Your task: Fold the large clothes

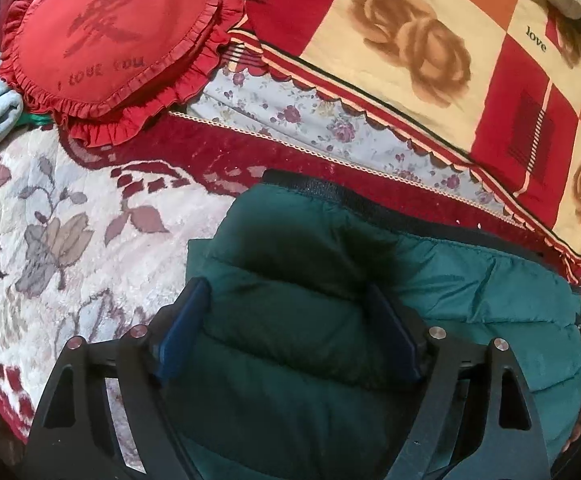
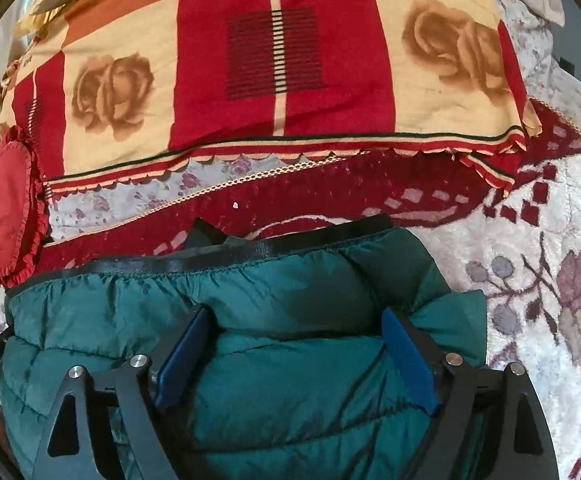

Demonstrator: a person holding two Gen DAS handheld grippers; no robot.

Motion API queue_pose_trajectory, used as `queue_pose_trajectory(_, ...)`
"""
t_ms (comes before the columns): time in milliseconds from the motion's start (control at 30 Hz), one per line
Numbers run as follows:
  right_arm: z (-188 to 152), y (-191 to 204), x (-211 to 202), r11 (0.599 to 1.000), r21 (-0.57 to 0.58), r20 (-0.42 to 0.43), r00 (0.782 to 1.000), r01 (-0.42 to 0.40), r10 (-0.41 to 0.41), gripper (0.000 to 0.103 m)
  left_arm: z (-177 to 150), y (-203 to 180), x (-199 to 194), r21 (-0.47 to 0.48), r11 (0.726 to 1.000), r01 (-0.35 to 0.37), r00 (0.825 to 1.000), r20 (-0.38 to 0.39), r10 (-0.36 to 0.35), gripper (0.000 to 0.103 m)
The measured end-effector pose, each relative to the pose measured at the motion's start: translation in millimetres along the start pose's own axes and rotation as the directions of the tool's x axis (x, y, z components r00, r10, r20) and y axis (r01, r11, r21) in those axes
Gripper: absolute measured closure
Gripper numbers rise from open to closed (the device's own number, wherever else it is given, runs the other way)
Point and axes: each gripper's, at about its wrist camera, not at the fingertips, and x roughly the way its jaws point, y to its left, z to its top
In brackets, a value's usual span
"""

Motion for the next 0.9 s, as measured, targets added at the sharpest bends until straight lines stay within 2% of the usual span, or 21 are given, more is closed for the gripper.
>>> queue_pose_trajectory(133,-2,5,-10,0.999,-0.025,0.028,0.999,0.022,-0.022,0.018,0,2,-3,0.008,1.0,-0.004,1.0,0.006,0.004,0.02)
queue_pose_trajectory(233,-8,12,-35,0.998,-0.042,0.083,0.996,0.048,-0.045,0.018,-3,2,-14,0.026,0.999,-0.018,0.999,0.029,0.017,0.02)
queue_pose_trajectory(367,-24,28,-75,0.997,-0.079,0.132,0.991,0.021,-0.01,0.018,-11,-2,-38,0.059,0.998,-0.038,0.998,0.058,0.035,0.02)
queue_pose_trajectory(533,-52,48,-116,0.993,-0.113,0.151,0.987,-0.037,0.054,0.018,-30,-5,-74,0.075,0.997,-0.015,0.994,0.111,0.006,0.02)
queue_pose_trajectory(767,-92,63,-148,0.988,-0.148,0.178,0.981,-0.048,0.074,0.018,-63,-12,-116,0.099,0.995,0.002,0.986,0.166,-0.019,0.02)
queue_pose_trajectory(900,-110,72,-158,0.983,-0.166,0.158,0.982,-0.079,0.105,0.018,-78,-12,-134,0.098,0.995,0.013,0.982,0.188,-0.031,0.02)
